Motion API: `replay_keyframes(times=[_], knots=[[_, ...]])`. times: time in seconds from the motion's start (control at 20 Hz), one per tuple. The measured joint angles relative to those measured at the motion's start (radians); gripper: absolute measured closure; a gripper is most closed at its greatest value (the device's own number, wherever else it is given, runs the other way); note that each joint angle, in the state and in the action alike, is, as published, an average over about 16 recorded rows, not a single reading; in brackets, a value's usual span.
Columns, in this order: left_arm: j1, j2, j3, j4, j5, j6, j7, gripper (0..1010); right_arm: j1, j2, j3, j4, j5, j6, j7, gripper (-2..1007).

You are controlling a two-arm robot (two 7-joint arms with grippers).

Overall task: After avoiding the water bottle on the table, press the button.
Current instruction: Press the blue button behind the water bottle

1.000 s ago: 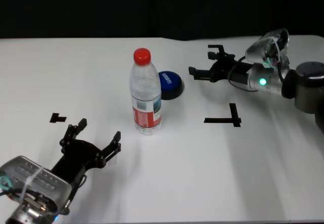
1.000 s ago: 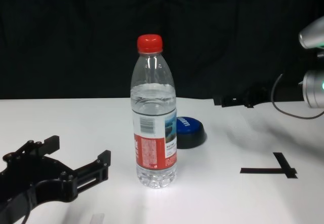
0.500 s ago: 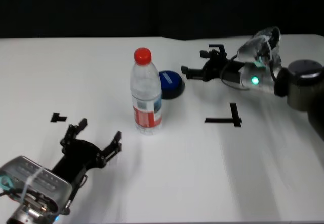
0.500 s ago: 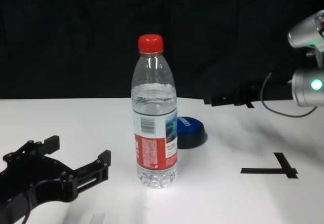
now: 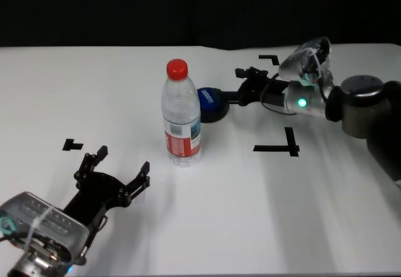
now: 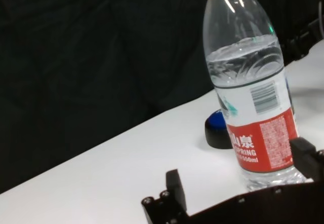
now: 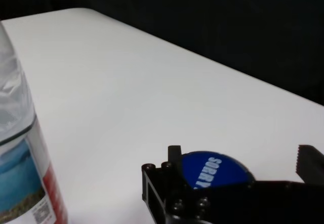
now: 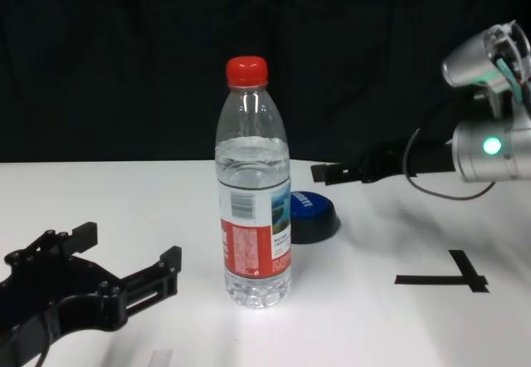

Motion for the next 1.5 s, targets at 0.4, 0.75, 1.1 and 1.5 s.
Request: replay_keyframes(times=[0.4, 0.75, 1.1, 1.5], knots=[[0.000, 0.000, 0.000, 0.000, 0.000, 0.000, 0.000, 7, 0.021, -0.029, -0.009, 0.064, -0.018, -0.022, 0.001, 2], [0.000, 0.000, 0.000, 0.000, 0.000, 0.000, 0.000, 7, 0.036, -0.050, -0.004, 0.120, -0.039, -0.046, -0.008, 2], [0.000, 0.000, 0.000, 0.000, 0.000, 0.000, 0.000, 7, 0.054, -0.074, 0.010, 0.173, -0.066, -0.069, -0.037, 2], [0.000, 0.000, 0.000, 0.000, 0.000, 0.000, 0.000, 7, 0.057, -0.090, 0.026, 0.178, -0.106, -0.065, -0.103, 2]])
